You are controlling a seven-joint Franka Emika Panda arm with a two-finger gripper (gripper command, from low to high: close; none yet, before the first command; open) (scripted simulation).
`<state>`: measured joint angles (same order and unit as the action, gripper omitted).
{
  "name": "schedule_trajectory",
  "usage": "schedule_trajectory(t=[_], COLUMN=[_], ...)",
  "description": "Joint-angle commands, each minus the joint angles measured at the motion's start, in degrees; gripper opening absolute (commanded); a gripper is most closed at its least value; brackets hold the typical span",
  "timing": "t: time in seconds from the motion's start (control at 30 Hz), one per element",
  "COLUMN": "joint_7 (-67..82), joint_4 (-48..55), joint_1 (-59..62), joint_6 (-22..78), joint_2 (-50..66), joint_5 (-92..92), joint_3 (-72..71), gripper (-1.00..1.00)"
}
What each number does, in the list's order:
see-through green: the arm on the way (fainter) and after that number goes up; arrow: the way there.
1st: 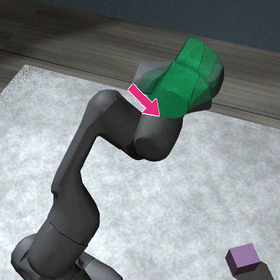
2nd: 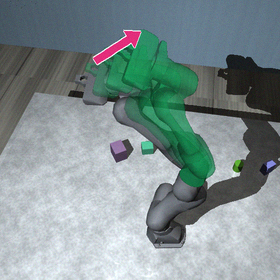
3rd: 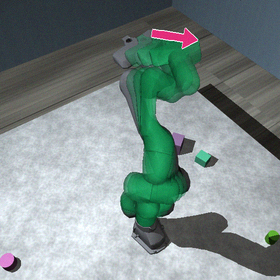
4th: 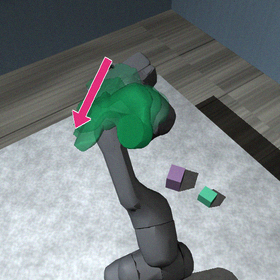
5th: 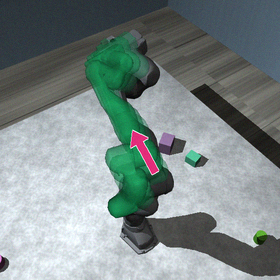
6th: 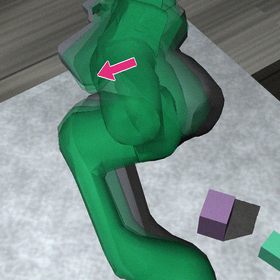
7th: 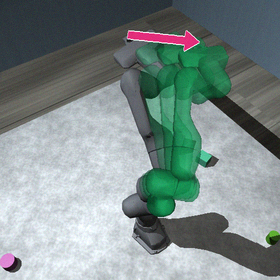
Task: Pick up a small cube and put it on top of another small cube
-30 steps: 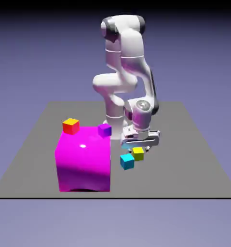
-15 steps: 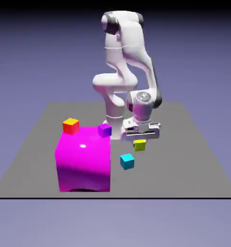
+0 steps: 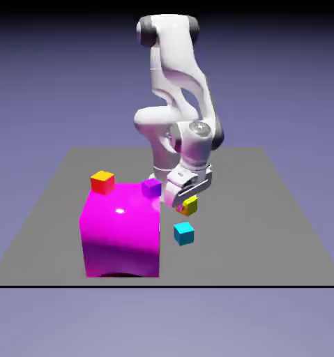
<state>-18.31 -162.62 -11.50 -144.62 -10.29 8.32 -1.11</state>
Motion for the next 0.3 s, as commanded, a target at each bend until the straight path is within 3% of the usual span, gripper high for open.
schedule_trajectory(t=[0.0, 0.17, 0.2, 0.27], joint_7=[-0.69, -3.54, -3.54, -2.92], joint_4=[-0.14, -0.79, -0.79, -0.65], joint_1=[0.00, -0.03, -0.03, -0.02], joint_6=[-2.23, -12.28, -12.28, -10.09], joint_2=[2.08, 11.57, 11.57, 9.50], joint_5=[0.96, 4.93, 4.93, 4.06], joint_3=[0.34, 1.91, 1.91, 1.57], gripper=[-1.00, -1.00, 1.00, 1.00])
